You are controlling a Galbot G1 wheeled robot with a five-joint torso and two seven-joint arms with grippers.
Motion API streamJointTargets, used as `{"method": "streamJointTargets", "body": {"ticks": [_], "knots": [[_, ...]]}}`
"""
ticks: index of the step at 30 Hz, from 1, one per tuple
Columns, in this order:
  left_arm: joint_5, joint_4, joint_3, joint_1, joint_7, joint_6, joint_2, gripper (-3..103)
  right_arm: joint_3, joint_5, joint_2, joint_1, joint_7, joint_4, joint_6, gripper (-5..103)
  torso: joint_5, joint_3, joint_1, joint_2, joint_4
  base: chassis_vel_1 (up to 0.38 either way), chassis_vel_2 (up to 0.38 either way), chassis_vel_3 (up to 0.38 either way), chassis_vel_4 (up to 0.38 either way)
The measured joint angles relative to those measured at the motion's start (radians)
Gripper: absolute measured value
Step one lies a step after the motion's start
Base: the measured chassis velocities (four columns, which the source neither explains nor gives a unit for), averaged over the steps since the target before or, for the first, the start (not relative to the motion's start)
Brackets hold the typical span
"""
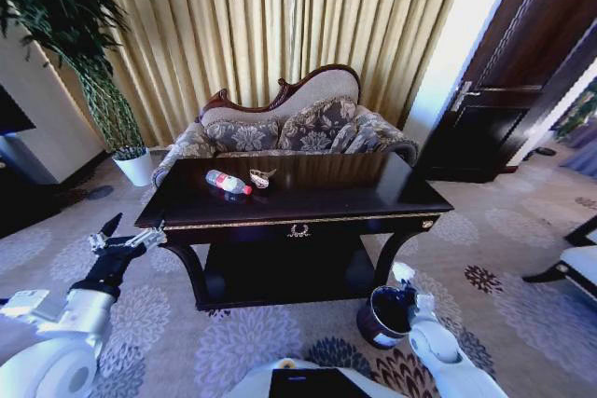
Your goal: Move to the front of the table and place the trash on the table into the trash bin.
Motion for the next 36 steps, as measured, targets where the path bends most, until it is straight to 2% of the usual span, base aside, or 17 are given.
{"method": "streamJointTargets", "body": {"ticks": [3,10,12,13,15,18,19,21,25,26,29,30,32,35,36], "knots": [[0.001,0.000,0.003,0.000,0.000,-0.001,-0.007,100,0.007,-0.013,0.007,0.054,0.001,-0.120,0.021,0,0.0002,0.000,0.000,0.000,0.0000,0.000,0.000,0.000,0.000],[0.002,0.000,0.001,0.003,0.001,-0.001,-0.016,100,0.010,-0.038,0.009,0.107,0.011,-0.221,0.042,0,0.0000,0.000,0.000,0.000,0.0000,0.000,0.000,0.000,0.000],[0.004,0.000,0.003,0.004,0.001,-0.001,-0.022,100,-0.001,-0.061,0.009,0.141,0.039,-0.271,0.046,-2,0.0001,0.000,0.000,0.000,0.0000,0.000,0.000,0.000,0.000],[0.004,0.000,0.004,0.004,0.001,-0.001,-0.023,100,-0.003,-0.074,0.009,0.147,0.041,-0.282,0.048,3,0.0001,0.000,0.000,0.000,0.0002,0.000,0.000,0.000,0.000],[0.005,0.000,0.004,0.004,0.002,-0.001,-0.024,100,-0.005,-0.089,0.009,0.152,0.043,-0.292,0.048,3,0.0000,0.000,0.000,0.000,0.0001,0.000,0.000,0.000,0.000],[0.005,0.000,0.005,0.002,0.005,-0.001,-0.024,100,-0.014,-0.110,0.013,0.158,0.044,-0.299,0.049,19,0.0000,0.000,0.000,0.000,-0.0002,0.000,0.000,0.000,0.000],[0.005,0.000,0.005,0.002,0.005,-0.001,-0.024,100,-0.014,-0.110,0.013,0.158,0.044,-0.299,0.049,19,0.0000,0.000,0.000,0.000,-0.0002,0.000,0.000,0.000,0.000],[0.005,0.000,0.005,0.000,0.006,-0.001,-0.024,100,-0.020,-0.111,0.018,0.162,0.045,-0.299,0.049,30,0.0000,0.000,0.000,0.000,0.0000,0.000,0.000,0.000,0.000],[0.006,0.000,0.005,0.000,0.007,-0.001,-0.025,100,-0.020,-0.111,0.022,0.163,0.045,-0.299,0.049,30,0.0000,0.000,0.000,0.000,0.0000,0.000,0.000,0.000,0.000],[0.007,0.000,0.007,0.002,0.009,-0.003,-0.030,100,-0.019,-0.109,0.030,0.159,0.045,-0.296,0.049,51,0.0000,0.000,0.000,0.000,0.0000,0.000,0.000,0.000,0.000],[0.007,0.000,0.008,0.004,0.011,-0.004,-0.034,100,-0.012,-0.106,0.035,0.153,0.045,-0.295,0.049,68,0.0000,0.000,0.000,0.000,0.0000,0.000,0.000,0.000,0.000],[0.007,0.000,0.008,0.004,0.011,-0.004,-0.034,100,-0.012,-0.106,0.035,0.153,0.045,-0.295,0.049,68,0.0000,0.000,0.000,0.000,0.0000,0.000,0.000,0.000,0.000],[0.007,0.000,0.008,0.005,0.012,-0.004,-0.036,100,-0.006,-0.105,0.035,0.149,0.046,-0.291,0.050,79,0.0000,0.000,0.000,0.000,0.0000,0.000,0.000,0.000,0.000],[0.007,0.000,0.008,0.006,0.013,-0.004,-0.037,100,-0.001,-0.102,0.035,0.144,0.046,-0.286,0.051,84,0.0000,0.000,0.000,0.000,0.0000,0.000,0.000,0.000,0.000],[0.008,0.000,0.008,0.006,0.013,-0.004,-0.037,100,0.002,-0.100,0.035,0.140,0.046,-0.283,0.051,89,0.0000,0.000,0.000,0.000,0.0000,0.000,0.000,0.000,0.000]]}}
